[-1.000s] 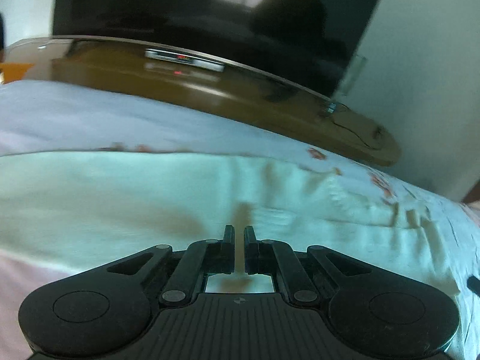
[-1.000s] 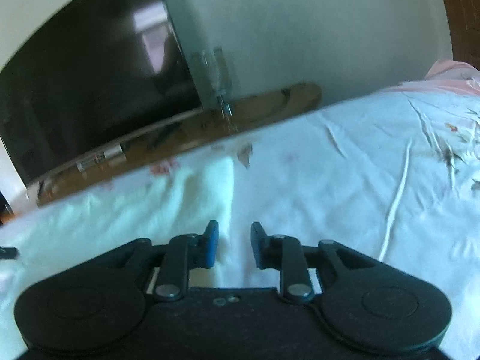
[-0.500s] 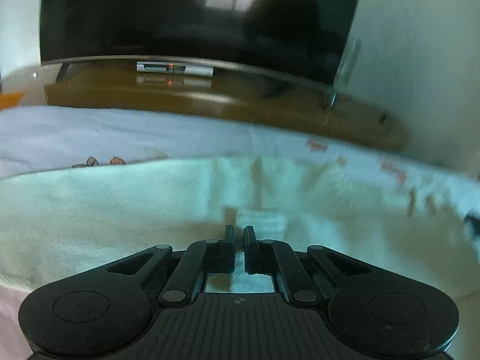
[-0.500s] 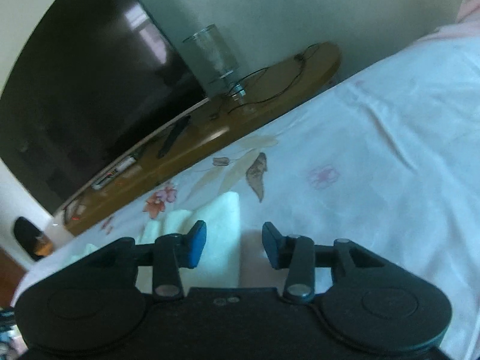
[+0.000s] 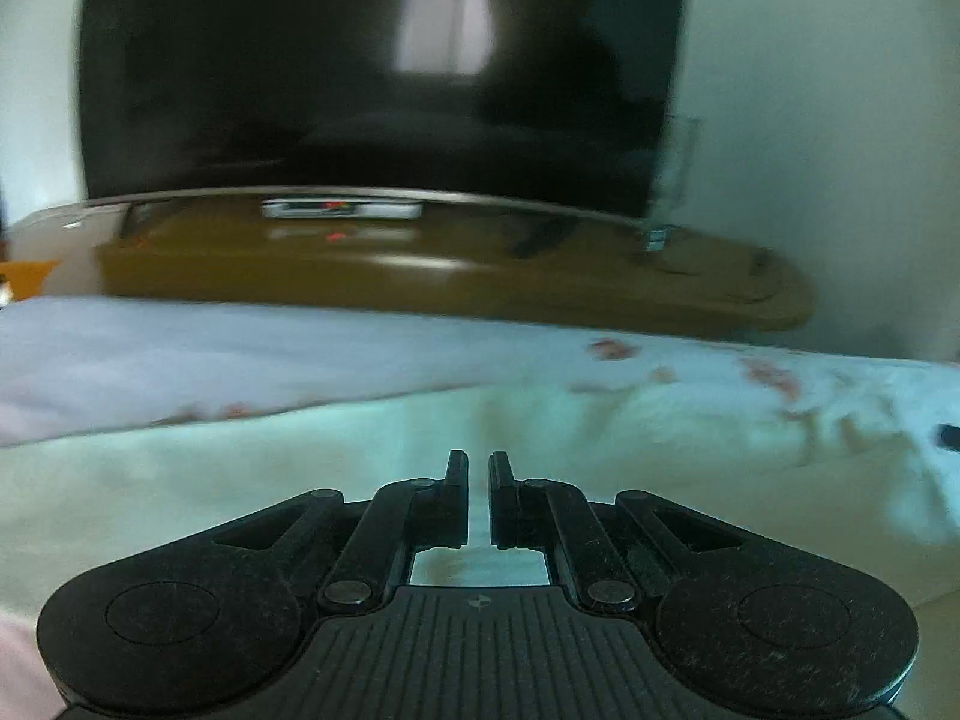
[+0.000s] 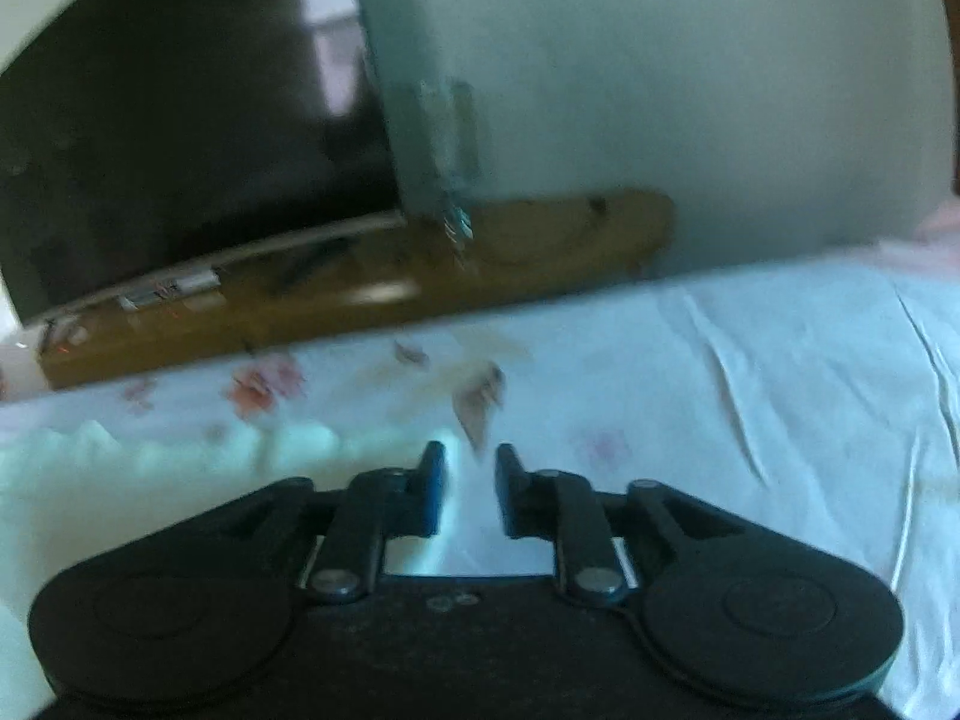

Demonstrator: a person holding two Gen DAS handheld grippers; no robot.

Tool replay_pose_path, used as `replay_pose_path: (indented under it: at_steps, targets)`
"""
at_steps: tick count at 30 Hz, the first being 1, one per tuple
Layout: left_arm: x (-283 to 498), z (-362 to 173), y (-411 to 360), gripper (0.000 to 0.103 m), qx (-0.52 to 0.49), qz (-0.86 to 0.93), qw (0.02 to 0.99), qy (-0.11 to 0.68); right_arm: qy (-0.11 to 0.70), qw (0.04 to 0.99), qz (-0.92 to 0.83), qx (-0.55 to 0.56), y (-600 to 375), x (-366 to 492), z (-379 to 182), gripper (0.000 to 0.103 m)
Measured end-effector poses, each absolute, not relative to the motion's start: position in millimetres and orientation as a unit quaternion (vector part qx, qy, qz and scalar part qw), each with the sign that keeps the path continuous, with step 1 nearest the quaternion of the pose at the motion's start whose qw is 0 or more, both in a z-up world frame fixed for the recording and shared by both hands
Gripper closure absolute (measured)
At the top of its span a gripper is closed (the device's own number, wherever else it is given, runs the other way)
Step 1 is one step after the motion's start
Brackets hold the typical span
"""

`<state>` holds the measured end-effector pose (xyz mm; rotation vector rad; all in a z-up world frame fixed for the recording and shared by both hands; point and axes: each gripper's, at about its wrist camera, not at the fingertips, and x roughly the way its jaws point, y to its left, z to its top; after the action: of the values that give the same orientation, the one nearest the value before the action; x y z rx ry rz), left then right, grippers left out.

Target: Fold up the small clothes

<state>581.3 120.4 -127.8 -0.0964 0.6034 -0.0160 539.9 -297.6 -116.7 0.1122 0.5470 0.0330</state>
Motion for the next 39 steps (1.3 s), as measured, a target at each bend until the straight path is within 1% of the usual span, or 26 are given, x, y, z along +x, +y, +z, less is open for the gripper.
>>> replay_pose_path:
  at_steps: [2, 3, 4, 6, 8, 10, 11, 12, 13, 14, 17, 18, 19, 20, 22, 25, 27, 28, 29, 30, 32, 33, 35, 37, 38, 39]
  targets:
    - [588.5, -136.1, 108.6, 0.099, -0.049, -0.039, 0.948, 0.311, 0.28, 0.958, 0.033, 0.044, -289.0, 547.0, -115.5, 0.081]
    - [594.1, -146.0, 100.3, 0.099, -0.023, -0.03, 0.939, 0.341, 0.281, 0.958, 0.037, 0.037, -284.4, 547.7, -115.5, 0.081]
    - [594.2, -155.8, 94.9, 0.099, 0.001, -0.019, 0.936, 0.352, 0.284, 0.958, 0.04, 0.033, -282.5, 548.7, -117.8, 0.081]
    - [585.0, -152.3, 97.8, 0.099, 0.006, 0.011, 0.939, 0.343, 0.342, 0.939, 0.041, 0.003, -276.3, 558.4, -134.2, 0.082]
    - [561.8, -137.5, 112.6, 0.098, 0.009, 0.054, 0.951, 0.306, 0.32, 0.946, 0.026, -0.042, -268.9, 541.7, -128.0, 0.08]
    - [544.3, -130.2, 139.1, 0.096, -0.031, 0.06, 0.953, 0.296, 0.282, 0.958, 0.04, -0.02, -276.9, 518.9, -114.4, 0.079]
    - [539.2, -129.3, 152.0, 0.086, -0.058, 0.062, 0.95, 0.3, 0.269, 0.962, 0.049, -0.002, -283.1, 505.4, -109.0, 0.078]
    - [536.7, -129.6, 161.7, 0.063, -0.083, 0.057, 0.947, 0.304, 0.268, 0.962, 0.044, 0.003, -283.4, 501.3, -107.6, 0.077]
    - [534.3, -130.8, 168.4, 0.053, -0.102, 0.051, 0.946, 0.304, 0.274, 0.961, 0.035, 0.006, -284.9, 493.7, -108.6, 0.076]
    - [532.2, -130.7, 172.3, 0.046, -0.119, 0.046, 0.945, 0.3, 0.28, 0.959, 0.028, 0.014, -285.4, 488.8, -110.4, 0.076]
    - [533.8, -133.0, 178.5, 0.047, -0.164, 0.017, 0.939, 0.301, 0.287, 0.957, 0.024, 0.044, -285.8, 471.5, -118.2, 0.076]
    - [535.0, -134.9, 177.8, 0.05, -0.165, 0.016, 0.936, 0.309, 0.289, 0.956, 0.021, 0.047, -283.7, 466.6, -121.0, 0.076]
    - [537.8, -138.9, 175.2, 0.056, -0.161, 0.009, 0.933, 0.32, 0.289, 0.956, 0.021, 0.052, -281.5, 464.4, -123.0, 0.075]
    - [544.2, -144.7, 170.6, 0.069, -0.158, 0.002, 0.929, 0.334, 0.291, 0.955, 0.023, 0.059, -279.5, 465.0, -124.9, 0.075]
    - [557.8, -160.7, 154.9, 0.077, -0.134, -0.01, 0.92, 0.367, 0.301, 0.951, 0.024, 0.062, -277.6, 459.4, -127.1, 0.074]
    - [551.7, -160.1, 134.9, 0.077, -0.044, 0.011, 0.932, 0.359, 0.3, 0.952, 0.025, 0.049, -269.2, 455.6, -127.0, 0.075]
    - [547.0, -157.1, 131.0, 0.077, -0.02, 0.025, 0.933, 0.357, 0.318, 0.948, 0.007, 0.013, -260.0, 463.1, -131.6, 0.072]
    - [541.0, -153.3, 136.0, 0.077, -0.027, 0.029, 0.935, 0.352, 0.334, 0.943, 0.005, 0.011, -260.5, 467.1, -134.4, 0.072]
    - [531.1, -148.9, 145.0, 0.073, -0.042, 0.034, 0.94, 0.336, 0.333, 0.943, 0.004, 0.011, -260.5, 467.2, -131.6, 0.072]
    - [521.3, -144.3, 159.9, 0.051, -0.052, 0.043, 0.946, 0.318, 0.331, 0.944, 0.0, 0.005, -259.1, 466.3, -127.3, 0.072]
    - [492.2, -138.1, 199.4, 0.016, -0.077, 0.086, 0.95, 0.289, 0.303, 0.953, 0.003, 0.007, -259.5, 455.0, -114.3, 0.069]
    - [477.4, -137.4, 223.3, 0.016, -0.103, 0.099, 0.952, 0.272, 0.294, 0.956, 0.011, 0.018, -261.4, 450.6, -109.5, 0.068]
    - [456.9, -141.7, 271.3, 0.017, -0.155, 0.134, 0.942, 0.264, 0.289, 0.956, 0.016, 0.039, -264.3, 444.1, -103.9, 0.068]
    - [438.5, -154.1, 327.6, 0.029, -0.242, 0.178, 0.917, 0.261, 0.289, 0.955, 0.013, 0.057, -264.9, 440.4, -102.5, 0.068]
    - [429.9, -162.0, 354.1, 0.042, -0.297, 0.191, 0.901, 0.252, 0.29, 0.955, 0.012, 0.068, -264.2, 437.7, -102.2, 0.068]
    - [420.4, -169.9, 379.6, 0.047, -0.354, 0.209, 0.88, 0.24, 0.291, 0.954, 0.01, 0.075, -263.6, 437.9, -102.8, 0.067]
